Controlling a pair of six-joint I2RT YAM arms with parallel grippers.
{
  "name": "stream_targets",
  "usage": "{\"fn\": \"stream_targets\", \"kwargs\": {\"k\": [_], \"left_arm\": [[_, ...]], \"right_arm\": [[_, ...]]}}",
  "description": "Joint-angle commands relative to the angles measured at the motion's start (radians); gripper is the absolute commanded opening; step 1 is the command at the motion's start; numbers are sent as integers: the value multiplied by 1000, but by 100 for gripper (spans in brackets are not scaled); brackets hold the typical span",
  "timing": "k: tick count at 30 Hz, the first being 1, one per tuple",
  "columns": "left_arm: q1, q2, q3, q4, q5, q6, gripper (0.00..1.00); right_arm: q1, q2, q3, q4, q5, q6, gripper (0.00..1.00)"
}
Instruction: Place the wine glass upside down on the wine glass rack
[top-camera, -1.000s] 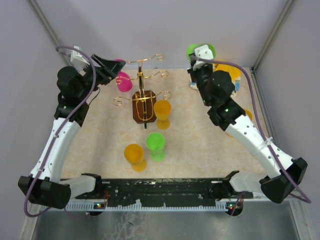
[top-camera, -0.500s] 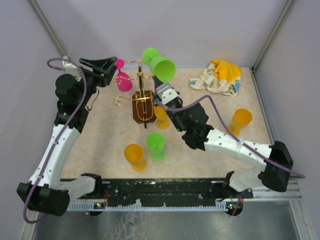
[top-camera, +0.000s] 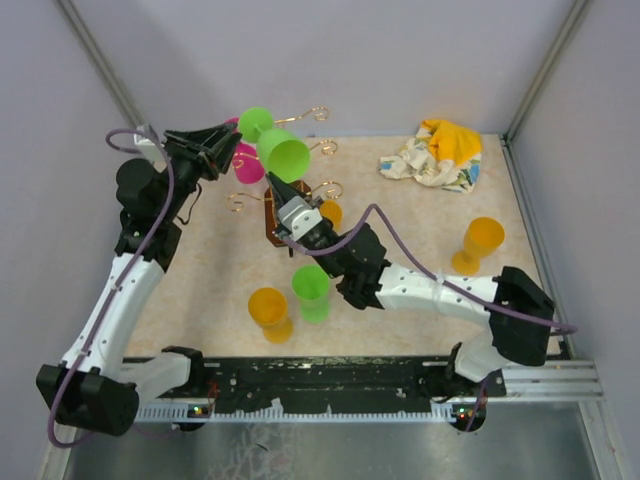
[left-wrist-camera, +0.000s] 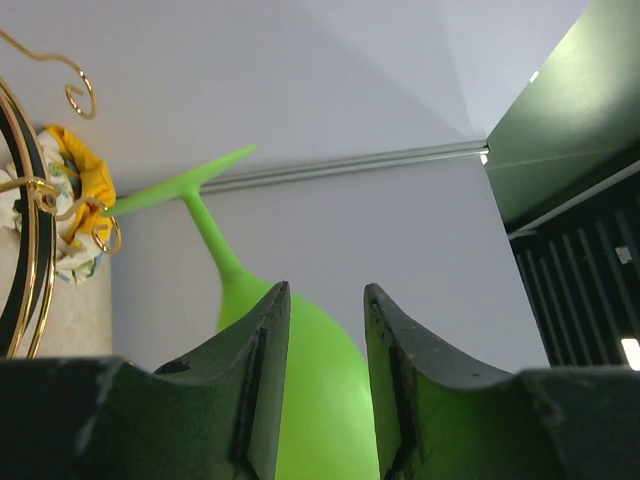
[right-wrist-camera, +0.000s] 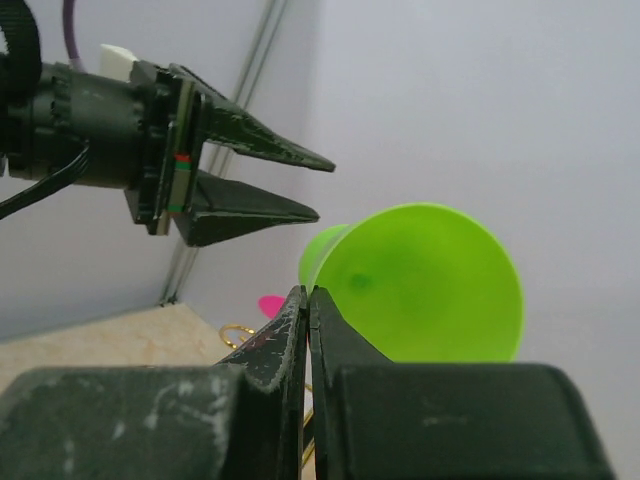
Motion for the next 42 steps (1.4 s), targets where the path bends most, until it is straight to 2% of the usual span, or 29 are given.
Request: {"fn": "stream_targets", "kwargs": {"k": [1,8,15,28,34,37,42], "left_arm": [[-5,-12,-27,62,38,-81,41],[-5,-30,-31,29,19,-73,42],[-5,-41,-4,-70,-24,13,46],[-5,12,-20,-9,59,-29,46],[-5,15,-20,1,50,-43,46],[-5,12,-23,10,44,-48,44],[-5,9,-23,30,44,-47,31]], "right_arm": [[20,29,50,124,-21,-30,0],[38,44,58,134,-36,-57,0],[43,43,61,134,-39,-86,0],[93,62,80,110,-83,-114,0],[96,46,72,75,-95,-109,0],[99,40,62,64,-95,-109,0],[99,71,79,46,-69,-139,0]]}}
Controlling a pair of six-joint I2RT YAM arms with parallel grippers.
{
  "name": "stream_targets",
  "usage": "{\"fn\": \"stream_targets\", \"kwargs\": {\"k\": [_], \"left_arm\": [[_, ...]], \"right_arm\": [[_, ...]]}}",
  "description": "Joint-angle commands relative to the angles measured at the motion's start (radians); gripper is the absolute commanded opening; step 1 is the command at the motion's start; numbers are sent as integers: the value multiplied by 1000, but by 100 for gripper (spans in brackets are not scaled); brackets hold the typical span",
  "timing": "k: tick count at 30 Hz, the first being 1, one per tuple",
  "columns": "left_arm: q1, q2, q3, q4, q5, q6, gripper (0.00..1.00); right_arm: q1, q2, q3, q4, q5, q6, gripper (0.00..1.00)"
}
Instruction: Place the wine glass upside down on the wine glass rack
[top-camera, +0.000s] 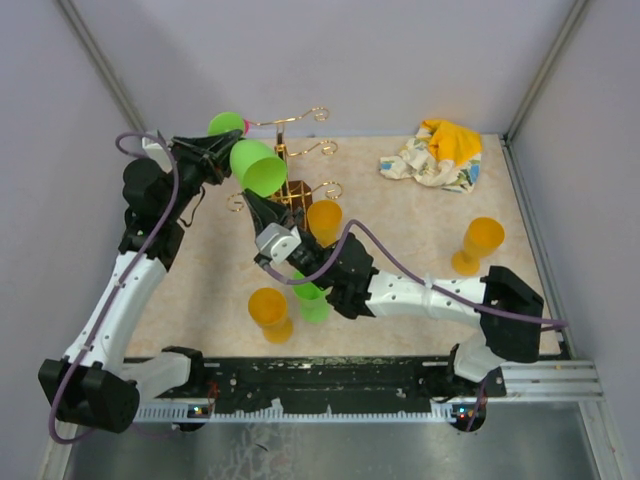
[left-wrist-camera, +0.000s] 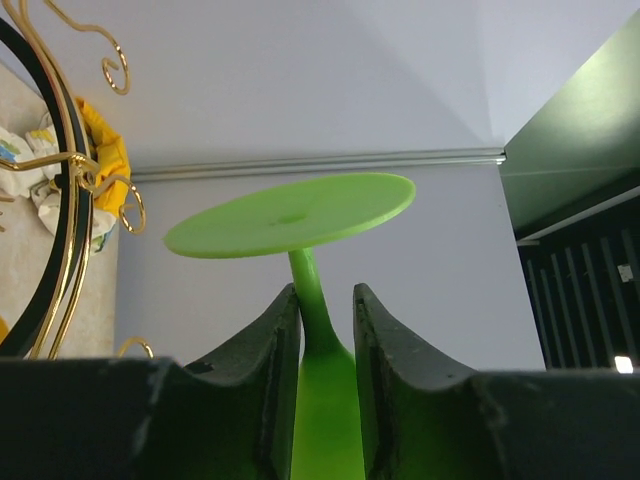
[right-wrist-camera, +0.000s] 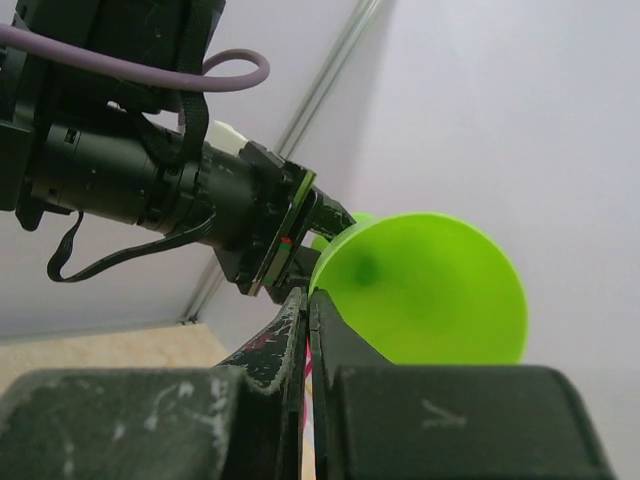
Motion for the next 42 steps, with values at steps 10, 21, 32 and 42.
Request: {"fn": "stream_targets", "kwargs": {"k": [10,21,32,42], "left_arm": [[-5,14,22,84,24,47,0],[61,163,269,105,137,503,0],[263,188,317,36,159,893,0],[271,91,216,-48,-63,1318,0]], "right_arm": [[17,32,65,16,40,-51,7],[17,-141,-81,-28,182,-87,37],[18,-371,-236,-124,362,-90,44],[17,-516,-293,-285,568,-40,45]]}}
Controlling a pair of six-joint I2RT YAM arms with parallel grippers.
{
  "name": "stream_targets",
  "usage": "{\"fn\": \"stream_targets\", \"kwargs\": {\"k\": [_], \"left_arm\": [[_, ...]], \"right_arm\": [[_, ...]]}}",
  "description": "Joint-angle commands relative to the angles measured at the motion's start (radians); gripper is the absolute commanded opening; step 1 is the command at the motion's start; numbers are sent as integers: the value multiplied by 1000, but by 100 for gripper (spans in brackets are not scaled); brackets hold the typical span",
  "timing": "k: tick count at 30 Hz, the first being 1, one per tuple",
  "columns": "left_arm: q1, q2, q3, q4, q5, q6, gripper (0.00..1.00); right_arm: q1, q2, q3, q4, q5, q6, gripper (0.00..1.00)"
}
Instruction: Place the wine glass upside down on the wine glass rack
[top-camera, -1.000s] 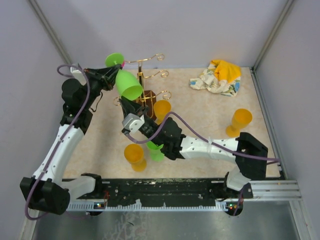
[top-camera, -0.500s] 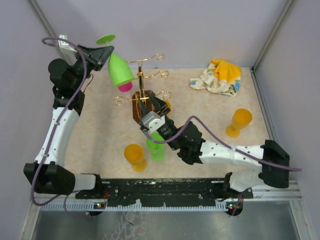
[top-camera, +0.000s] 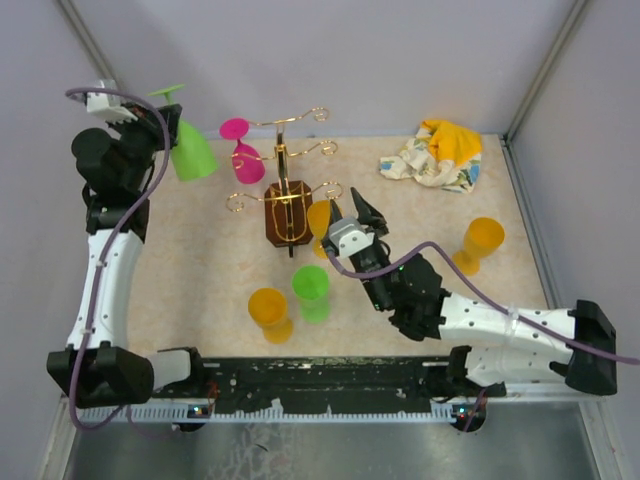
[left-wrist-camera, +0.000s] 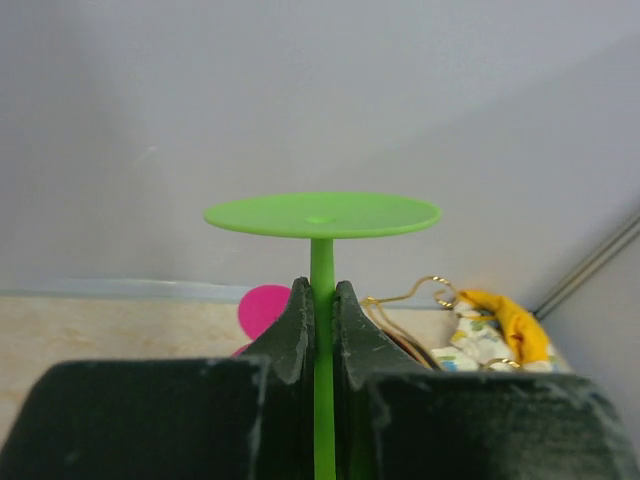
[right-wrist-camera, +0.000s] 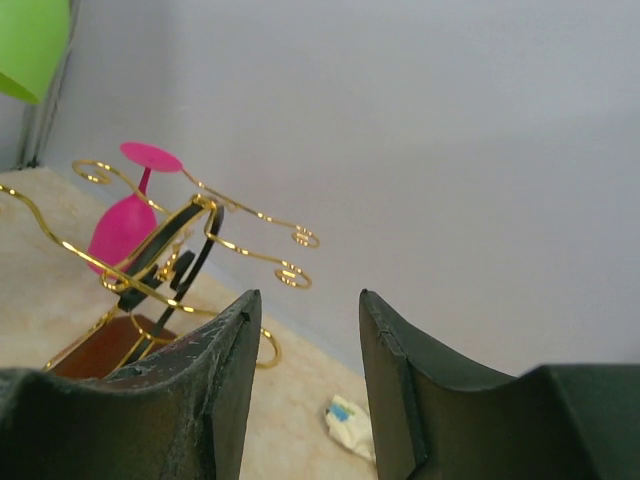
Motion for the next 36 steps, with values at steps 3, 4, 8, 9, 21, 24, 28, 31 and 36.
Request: {"fn": "stream_targets", "kwargs": {"k": [3,4,8,9,21,24,28,31,36], "left_arm": [[4,-67,-118,39,-89,246,0],[5,-73,-146,52,-96,257,0],[5,-98,-284,162,-54,263,0],[4,-101,-322,198,-33,257,0],[4,-152,-650,603,162,247,0],[5,-163,-723,704,185,242,0],[3,-128,-746,767,248,229,0],[3,-95,-767,852,285,208,0],[2,-16,-751,950,396,169,0]], "right_arm": [[6,-123,28,-191,142,134,46],[6,-140,34,-236,153,165,47],[6,-195,47,-368,185,267,59],[7,-203,51,-394,193,289,62],[7,-280,1,-443,237,312,74],[6,-288,-13,-422,240,300,76],[6,-287,-15,-421,253,294,76],[6,-287,-19,-423,258,291,78],[6,-287,-20,-442,257,304,79]]}}
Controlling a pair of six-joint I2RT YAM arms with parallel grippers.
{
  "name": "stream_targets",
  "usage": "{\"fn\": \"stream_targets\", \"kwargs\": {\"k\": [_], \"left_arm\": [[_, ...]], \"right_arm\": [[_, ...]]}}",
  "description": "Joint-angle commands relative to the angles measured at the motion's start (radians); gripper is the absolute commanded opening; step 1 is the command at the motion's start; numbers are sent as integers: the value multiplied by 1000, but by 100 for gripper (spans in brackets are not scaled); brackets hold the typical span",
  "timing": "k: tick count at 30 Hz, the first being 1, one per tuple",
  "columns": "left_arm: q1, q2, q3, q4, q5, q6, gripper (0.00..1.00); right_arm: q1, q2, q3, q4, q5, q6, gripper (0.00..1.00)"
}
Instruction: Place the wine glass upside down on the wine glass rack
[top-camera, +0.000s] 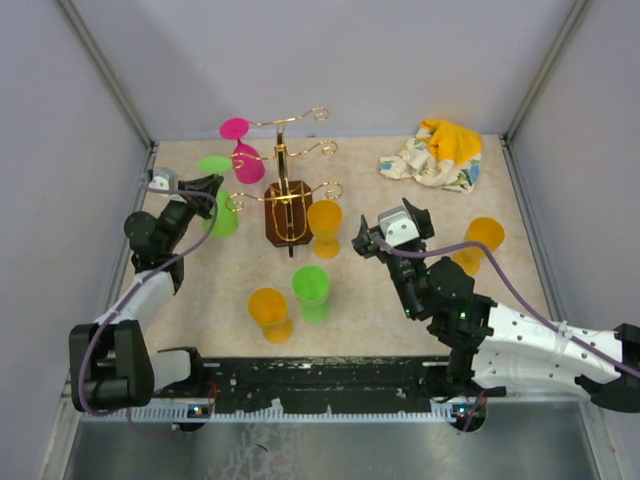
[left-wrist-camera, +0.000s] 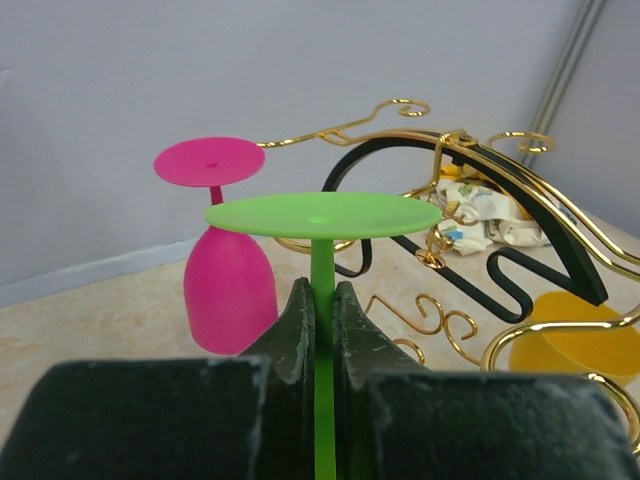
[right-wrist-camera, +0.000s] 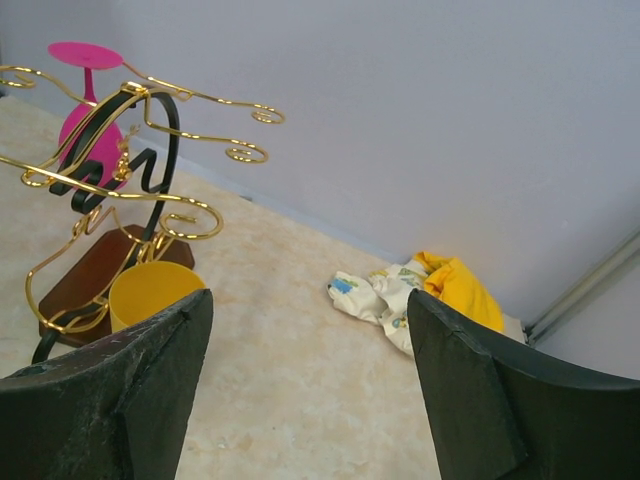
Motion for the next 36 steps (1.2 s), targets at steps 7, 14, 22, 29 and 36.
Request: {"fn": "stream_targets", "kwargs": {"k": [7,14,22,29,36], "left_arm": [[4,139,73,199,268,-83,0],[5,209,85,299,317,-132,0],[4,343,100,509,355,-245,0],[5,472,159,670,387,-366,0],[3,586,222,800,387,-458,0]], "right_arm": [[6,9,12,1,8,6,80],[6,32,21,4,7,-3,82],[6,65,44,4,12,-24,84],[6,100,53,13,29,-43,85],[6,106,54,28,33,-63,86]]}}
